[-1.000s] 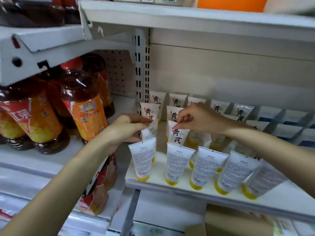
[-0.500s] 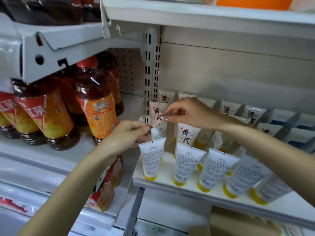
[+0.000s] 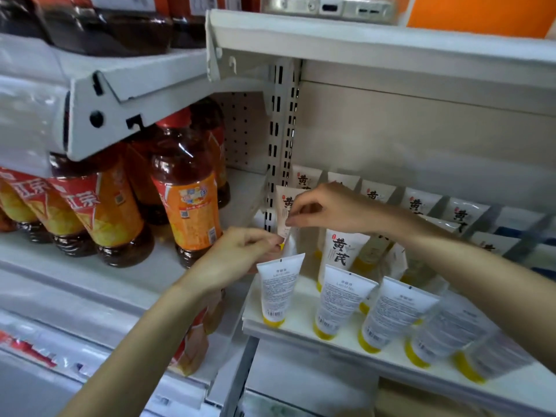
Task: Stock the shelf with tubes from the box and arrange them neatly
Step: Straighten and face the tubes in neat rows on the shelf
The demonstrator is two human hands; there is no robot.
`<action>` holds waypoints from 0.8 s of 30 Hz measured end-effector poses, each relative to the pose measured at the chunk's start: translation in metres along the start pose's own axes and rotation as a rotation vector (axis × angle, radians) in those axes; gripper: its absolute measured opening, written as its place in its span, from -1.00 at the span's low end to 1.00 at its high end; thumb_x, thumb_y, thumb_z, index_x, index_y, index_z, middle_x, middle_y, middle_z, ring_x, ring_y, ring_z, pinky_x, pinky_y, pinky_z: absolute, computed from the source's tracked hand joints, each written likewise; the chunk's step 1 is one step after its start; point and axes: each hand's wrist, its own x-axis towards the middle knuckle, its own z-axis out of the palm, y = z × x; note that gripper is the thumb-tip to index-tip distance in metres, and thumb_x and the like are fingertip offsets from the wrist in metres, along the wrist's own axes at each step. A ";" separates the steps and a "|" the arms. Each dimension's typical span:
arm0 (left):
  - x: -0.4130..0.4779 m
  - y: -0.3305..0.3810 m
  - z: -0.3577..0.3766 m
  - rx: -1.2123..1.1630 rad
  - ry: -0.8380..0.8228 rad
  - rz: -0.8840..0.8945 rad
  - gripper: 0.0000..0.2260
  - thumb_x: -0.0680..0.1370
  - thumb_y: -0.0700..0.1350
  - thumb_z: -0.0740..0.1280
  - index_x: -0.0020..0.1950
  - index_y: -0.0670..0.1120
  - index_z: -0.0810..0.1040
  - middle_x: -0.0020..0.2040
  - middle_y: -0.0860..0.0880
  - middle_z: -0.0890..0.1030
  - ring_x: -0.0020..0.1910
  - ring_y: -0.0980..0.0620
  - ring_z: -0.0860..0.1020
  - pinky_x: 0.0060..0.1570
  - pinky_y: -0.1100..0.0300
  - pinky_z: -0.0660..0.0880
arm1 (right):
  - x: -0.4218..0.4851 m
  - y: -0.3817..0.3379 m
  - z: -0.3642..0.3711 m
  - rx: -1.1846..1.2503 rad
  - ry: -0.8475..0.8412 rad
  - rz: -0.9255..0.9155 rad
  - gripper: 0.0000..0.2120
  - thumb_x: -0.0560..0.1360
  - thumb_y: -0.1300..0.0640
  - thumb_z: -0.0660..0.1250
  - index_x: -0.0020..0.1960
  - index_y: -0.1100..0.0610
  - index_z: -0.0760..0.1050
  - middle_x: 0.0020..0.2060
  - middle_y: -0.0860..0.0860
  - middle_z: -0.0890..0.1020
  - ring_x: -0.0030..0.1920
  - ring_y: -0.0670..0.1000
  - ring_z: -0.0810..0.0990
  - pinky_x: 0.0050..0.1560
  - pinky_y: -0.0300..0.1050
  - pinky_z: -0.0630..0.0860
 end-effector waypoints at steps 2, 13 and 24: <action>0.001 -0.001 0.000 -0.001 0.006 0.003 -0.81 0.59 -0.18 0.22 0.12 -0.13 0.59 0.01 -0.07 0.66 -0.16 0.24 0.62 -0.25 0.47 0.50 | 0.000 -0.002 -0.001 -0.011 -0.015 -0.017 -0.74 0.47 -0.07 0.36 0.01 0.10 0.62 -0.12 -0.09 0.66 -0.15 -0.20 0.55 -0.13 -0.36 0.41; 0.009 -0.005 0.002 -0.020 0.102 -0.017 -0.84 0.60 -0.18 0.22 0.17 -0.08 0.49 0.10 -0.11 0.60 0.13 -0.07 0.57 -0.08 0.36 0.50 | 0.000 -0.005 -0.003 0.092 -0.085 0.042 -0.60 0.44 0.03 0.42 0.25 -0.01 0.47 -0.06 -0.12 0.59 0.00 -0.16 0.56 0.09 -0.30 0.46; 0.020 -0.005 0.005 -0.020 0.121 0.042 -0.79 0.57 -0.20 0.26 0.19 -0.09 0.51 0.00 0.00 0.62 -0.01 0.13 0.58 -0.08 0.35 0.52 | 0.002 -0.009 -0.003 0.215 -0.132 0.064 -0.59 0.47 0.26 0.38 0.28 0.15 0.37 0.05 -0.01 0.60 0.02 -0.18 0.56 -0.04 -0.55 0.40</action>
